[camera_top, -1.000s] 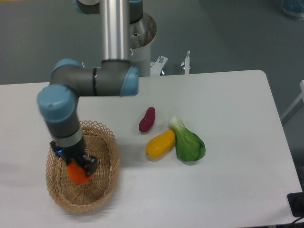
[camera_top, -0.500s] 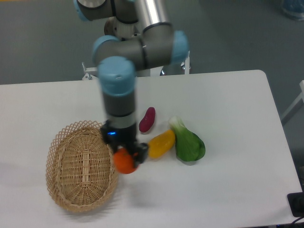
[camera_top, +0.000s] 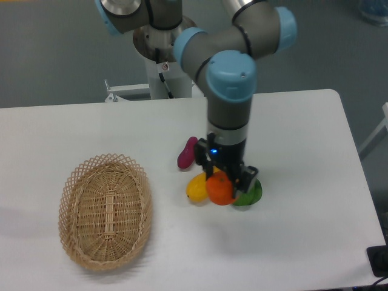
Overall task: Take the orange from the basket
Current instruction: 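Lift the orange out of the basket and carry it toward the vegetables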
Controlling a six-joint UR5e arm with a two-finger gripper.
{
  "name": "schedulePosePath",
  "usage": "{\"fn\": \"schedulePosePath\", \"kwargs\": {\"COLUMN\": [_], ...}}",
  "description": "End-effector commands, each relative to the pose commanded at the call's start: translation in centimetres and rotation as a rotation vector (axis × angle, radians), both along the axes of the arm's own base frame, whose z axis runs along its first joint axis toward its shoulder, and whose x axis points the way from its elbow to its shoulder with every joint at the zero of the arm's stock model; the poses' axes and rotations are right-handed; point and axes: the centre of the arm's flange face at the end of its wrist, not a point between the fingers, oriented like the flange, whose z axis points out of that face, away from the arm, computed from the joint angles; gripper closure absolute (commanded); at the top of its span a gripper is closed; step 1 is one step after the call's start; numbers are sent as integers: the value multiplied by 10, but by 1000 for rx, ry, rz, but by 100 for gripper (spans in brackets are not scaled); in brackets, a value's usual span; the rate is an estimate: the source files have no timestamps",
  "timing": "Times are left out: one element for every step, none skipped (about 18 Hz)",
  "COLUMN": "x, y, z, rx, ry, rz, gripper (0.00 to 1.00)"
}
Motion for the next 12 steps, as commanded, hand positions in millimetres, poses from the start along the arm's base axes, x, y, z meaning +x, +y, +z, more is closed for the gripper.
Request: {"fn": "schedulePosePath", "kwargs": {"x": [-4,-6,-9,-11,-11,-11,-10,-10,-9,-10,-10,-10], "y": [-3,-5,-7,-8,-9,-9,-8,-9,-8,-9,-9,-10], "z": [1,2,2,3,3,3,4,4,4,4,4,4], "rx": [0,0,0,5,5,6,8,9,11,14,16,15], "ry": [4,7,6,7,5,4,5,6,1,0,-3,-9], "rz": [-3,-5,-4,0,1,1,-1,0,-2,-2,-1,0], "gripper": [53,53,53,53,53,53,53,53,53,53,53,53]}}
